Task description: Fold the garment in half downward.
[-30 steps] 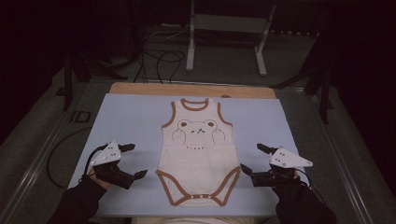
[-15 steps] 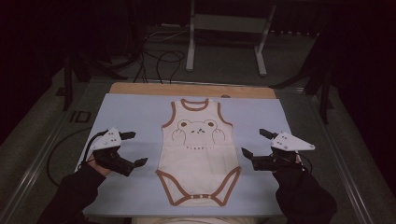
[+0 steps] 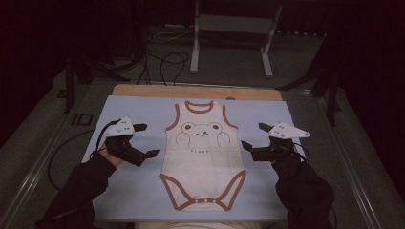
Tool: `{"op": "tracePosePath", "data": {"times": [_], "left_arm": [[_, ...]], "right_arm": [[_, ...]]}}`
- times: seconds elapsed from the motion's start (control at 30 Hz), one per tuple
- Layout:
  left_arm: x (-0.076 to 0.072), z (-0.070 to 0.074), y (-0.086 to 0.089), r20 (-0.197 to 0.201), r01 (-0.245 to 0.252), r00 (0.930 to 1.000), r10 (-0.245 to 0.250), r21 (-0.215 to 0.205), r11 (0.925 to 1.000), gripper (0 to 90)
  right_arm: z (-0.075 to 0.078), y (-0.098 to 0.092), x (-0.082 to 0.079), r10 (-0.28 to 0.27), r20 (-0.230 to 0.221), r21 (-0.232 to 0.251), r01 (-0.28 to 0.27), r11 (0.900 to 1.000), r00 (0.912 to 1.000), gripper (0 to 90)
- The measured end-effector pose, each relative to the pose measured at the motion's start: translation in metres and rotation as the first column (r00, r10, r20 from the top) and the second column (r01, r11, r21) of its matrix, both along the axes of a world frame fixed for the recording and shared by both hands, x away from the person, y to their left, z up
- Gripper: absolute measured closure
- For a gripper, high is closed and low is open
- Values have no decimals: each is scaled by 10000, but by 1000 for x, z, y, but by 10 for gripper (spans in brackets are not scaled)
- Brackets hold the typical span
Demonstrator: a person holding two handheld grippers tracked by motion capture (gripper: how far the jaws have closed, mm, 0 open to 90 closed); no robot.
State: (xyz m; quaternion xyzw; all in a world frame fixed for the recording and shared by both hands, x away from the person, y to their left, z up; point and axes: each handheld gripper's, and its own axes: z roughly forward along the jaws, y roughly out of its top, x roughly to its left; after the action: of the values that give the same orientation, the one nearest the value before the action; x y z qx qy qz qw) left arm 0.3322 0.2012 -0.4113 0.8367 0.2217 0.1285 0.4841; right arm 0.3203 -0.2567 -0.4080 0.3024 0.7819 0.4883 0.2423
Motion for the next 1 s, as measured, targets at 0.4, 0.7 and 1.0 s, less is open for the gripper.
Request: {"op": "tracePosePath", "data": {"times": [0.4,0.7,1.0], "left_arm": [[18,-15,-14,-441,-191,9988,194,73,9998,0],[27,-31,-22,-828,-475,9953,499,310,9984,0],[38,-47,-33,-1235,-855,9881,913,513,9950,0]], "right_arm": [[-19,8,23,15,-511,-124,-22,9999,9987,98],[-38,11,36,-78,-1028,-287,48,9996,9947,98],[-54,15,50,-409,-1501,-496,338,9982,9878,98]]}}
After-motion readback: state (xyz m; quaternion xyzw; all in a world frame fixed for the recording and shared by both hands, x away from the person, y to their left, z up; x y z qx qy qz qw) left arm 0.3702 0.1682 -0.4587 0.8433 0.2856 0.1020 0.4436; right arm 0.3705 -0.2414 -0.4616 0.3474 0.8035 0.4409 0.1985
